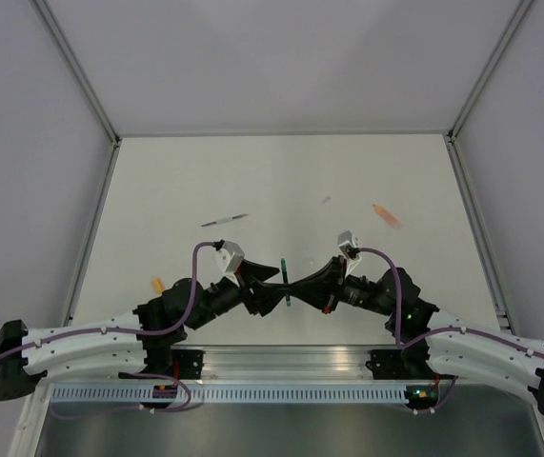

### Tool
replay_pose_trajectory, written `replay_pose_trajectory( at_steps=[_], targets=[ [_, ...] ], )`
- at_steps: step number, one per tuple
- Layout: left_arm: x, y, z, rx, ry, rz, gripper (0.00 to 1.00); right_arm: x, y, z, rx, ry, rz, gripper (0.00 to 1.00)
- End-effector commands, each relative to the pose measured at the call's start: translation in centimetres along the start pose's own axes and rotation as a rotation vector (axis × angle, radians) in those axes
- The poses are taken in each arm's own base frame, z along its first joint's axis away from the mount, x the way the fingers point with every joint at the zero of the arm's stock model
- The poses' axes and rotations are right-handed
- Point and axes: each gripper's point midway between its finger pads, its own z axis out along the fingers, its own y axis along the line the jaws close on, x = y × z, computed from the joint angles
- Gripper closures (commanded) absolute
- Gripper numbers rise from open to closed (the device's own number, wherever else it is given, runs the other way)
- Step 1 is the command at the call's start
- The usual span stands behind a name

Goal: Insert the pens into the pen caps

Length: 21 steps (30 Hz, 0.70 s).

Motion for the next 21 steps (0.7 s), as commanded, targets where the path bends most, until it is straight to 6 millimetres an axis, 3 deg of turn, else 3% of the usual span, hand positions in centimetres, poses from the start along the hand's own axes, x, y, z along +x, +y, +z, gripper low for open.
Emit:
replay_pose_trajectory(
  at_steps=[1,6,15,21],
  targets=[
    [-0.9,-1.4,0.8,0.046,-0.006,-0.044,0.36,-2.9,1.5,0.1,-0.037,-0.100,-0.059,1.00],
    [-0.5,-1.4,1.3,0.042,0.002,-0.042,0.49,-2.3,1.5,0.4,-0.044,-0.069,-0.058,1.00],
    [-2.5,-0.9,-0.6,0.037,-0.104,-0.068,0.46,-1.4,1.3,1.1,-0.039,-0.028,-0.050,1.00],
    [-2.3,-0.8,-0.4,0.031,-0.098,-0.063,0.48,-1.3,1.7,1.3,-0.049,-0.032,-0.047,1.00]
  ],
)
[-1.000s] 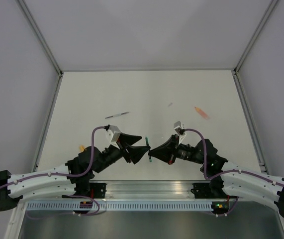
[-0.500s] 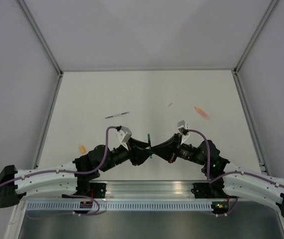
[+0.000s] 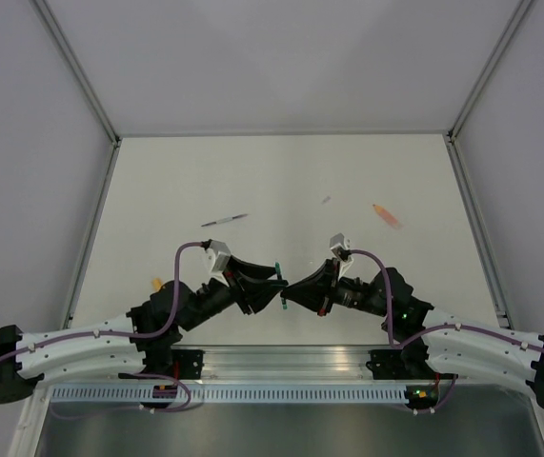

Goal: Insert the pens into the pen caps

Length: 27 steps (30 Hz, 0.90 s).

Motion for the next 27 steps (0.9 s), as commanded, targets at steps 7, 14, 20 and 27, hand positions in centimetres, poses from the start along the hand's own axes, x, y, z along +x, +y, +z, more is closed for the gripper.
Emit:
replay_pose_trajectory(
  at_steps=[7,14,20,27],
  targets=[
    [0.4,0.3,1.0,-0.030,0.011,-0.022,0.52,-2.6,2.1,0.4,-0.066,-0.079,-0.047,1.00],
    [0.3,-0.2,1.1,-0.004,0.009,-0.031,0.97,-2.8,2.1,0.3,-0.056,-0.093,-0.055,1.00],
    [0.2,-0.3,0.8,0.007,-0.004,-0.043,0.98,-1.9,2.4,0.9,-0.082,-0.028,-0.056,0.51],
    [-0.7,-0.3,0.1,0.009,-0.035,-0.046,0.98,-0.7,2.6,1.4,-0.105,0.028,-0.059,0.48]
  ],
)
